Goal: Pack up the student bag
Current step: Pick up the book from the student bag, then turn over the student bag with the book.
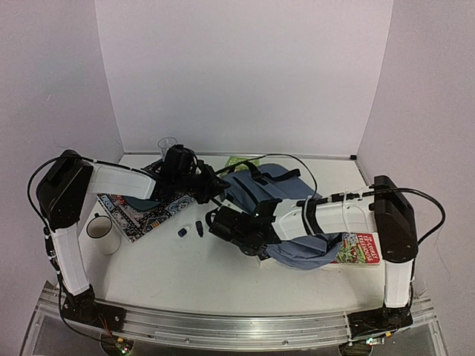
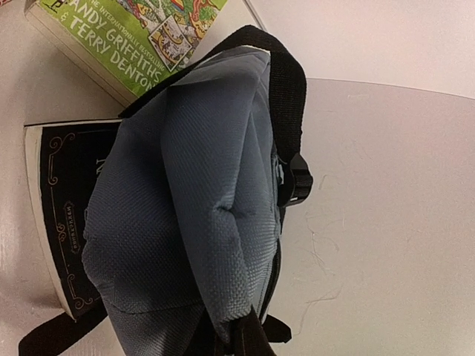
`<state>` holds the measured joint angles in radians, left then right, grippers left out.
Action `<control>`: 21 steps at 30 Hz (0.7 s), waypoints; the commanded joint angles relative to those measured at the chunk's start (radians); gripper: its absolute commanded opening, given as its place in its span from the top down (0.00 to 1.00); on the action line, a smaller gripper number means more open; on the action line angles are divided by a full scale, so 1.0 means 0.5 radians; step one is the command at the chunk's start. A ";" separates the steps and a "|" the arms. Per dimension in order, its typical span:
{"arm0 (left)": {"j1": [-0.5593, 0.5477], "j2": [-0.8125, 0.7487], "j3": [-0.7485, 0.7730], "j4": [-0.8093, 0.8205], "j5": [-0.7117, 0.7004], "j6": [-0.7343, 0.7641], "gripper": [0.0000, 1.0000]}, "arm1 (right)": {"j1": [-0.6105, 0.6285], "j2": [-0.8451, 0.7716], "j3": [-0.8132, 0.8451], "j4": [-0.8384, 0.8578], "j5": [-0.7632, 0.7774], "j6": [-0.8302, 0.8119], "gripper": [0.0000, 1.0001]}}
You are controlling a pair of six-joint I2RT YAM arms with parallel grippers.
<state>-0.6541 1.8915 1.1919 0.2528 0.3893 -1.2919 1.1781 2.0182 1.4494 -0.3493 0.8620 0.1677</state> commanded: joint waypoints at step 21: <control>0.330 -0.508 0.176 0.096 -0.098 0.596 0.17 | -0.404 -0.671 0.754 -0.175 -0.705 -0.183 1.00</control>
<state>-0.5263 1.7469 1.2686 0.2814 0.3719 -1.1147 1.0092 1.7628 1.6715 -0.4918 0.6030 0.0597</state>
